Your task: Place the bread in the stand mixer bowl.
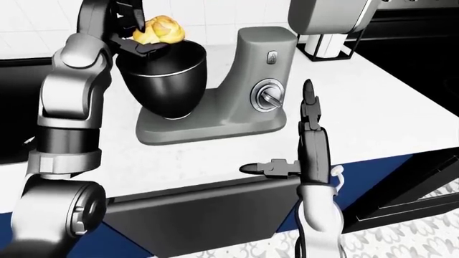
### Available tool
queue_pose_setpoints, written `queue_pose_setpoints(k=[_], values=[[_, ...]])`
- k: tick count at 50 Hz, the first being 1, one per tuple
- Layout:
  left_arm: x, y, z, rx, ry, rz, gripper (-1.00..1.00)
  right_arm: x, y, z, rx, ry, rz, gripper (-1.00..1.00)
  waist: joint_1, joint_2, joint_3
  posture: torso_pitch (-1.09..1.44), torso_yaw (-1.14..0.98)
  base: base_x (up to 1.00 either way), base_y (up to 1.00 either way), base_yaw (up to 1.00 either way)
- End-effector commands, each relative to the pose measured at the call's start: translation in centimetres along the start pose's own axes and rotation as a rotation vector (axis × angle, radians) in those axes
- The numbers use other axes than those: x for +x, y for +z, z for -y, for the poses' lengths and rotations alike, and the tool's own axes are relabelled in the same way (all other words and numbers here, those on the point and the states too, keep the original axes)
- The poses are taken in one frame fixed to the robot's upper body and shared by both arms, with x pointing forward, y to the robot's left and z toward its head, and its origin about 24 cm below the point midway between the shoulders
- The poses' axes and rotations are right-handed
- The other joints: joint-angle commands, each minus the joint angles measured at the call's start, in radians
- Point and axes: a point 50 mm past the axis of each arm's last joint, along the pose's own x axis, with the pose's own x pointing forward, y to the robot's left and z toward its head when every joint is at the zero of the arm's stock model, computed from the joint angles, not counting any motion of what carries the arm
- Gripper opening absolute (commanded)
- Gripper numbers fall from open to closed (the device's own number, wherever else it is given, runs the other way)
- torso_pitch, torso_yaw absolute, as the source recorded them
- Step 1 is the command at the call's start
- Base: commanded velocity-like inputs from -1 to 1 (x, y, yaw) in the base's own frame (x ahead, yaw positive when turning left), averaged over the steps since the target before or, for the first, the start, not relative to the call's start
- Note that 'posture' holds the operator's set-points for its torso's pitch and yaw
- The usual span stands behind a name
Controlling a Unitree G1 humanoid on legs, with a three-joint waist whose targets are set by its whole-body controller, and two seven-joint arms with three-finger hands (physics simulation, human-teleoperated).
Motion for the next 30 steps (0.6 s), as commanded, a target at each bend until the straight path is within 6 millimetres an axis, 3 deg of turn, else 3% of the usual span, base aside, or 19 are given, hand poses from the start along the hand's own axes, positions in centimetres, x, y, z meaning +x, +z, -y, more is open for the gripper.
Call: queue_pose_setpoints(k=[1,2,6,10,11,14,30], values=[[-0.11,2.55,-0.76,0.002,0.032,0.101,-0.80,0.00,1.44,0.25,0.000,-0.014,0.082,1.00,0.000,0.000,-0.025,0.00,0.00,0.00,0.00,0.00],[-0.09,2.52,-0.77,0.002,0.031,0.100,-0.65,0.01,1.43,0.24,0.000,-0.014,0.081,1.00,0.000,0.000,-0.025,0.00,0.00,0.00,0.00,0.00],[-0.08,2.50,-0.77,0.005,0.032,0.099,-0.64,-0.02,1.44,0.23,0.001,-0.014,0.081,1.00,0.000,0.000,-0.025,0.00,0.00,0.00,0.00,0.00],[-0.05,2.57,-0.86,0.007,0.035,0.099,-0.38,0.02,1.42,0.23,0.002,-0.014,0.082,1.00,0.000,0.000,-0.025,0.00,0.00,0.00,0.00,0.00],[-0.05,2.57,-0.85,0.008,0.035,0.098,-0.24,0.03,1.40,0.23,0.002,-0.014,0.082,1.00,0.000,0.000,-0.025,0.00,0.00,0.00,0.00,0.00],[-0.05,2.54,-0.90,0.008,0.036,0.097,-0.16,0.01,1.43,0.21,0.001,-0.014,0.082,1.00,0.000,0.000,-0.025,0.00,0.00,0.00,0.00,0.00],[-0.23,2.65,-1.23,0.005,0.041,0.101,-0.24,-0.02,1.49,0.11,0.000,-0.013,0.081,1.00,-0.001,0.001,-0.025,0.00,0.00,0.00,0.00,0.00]])
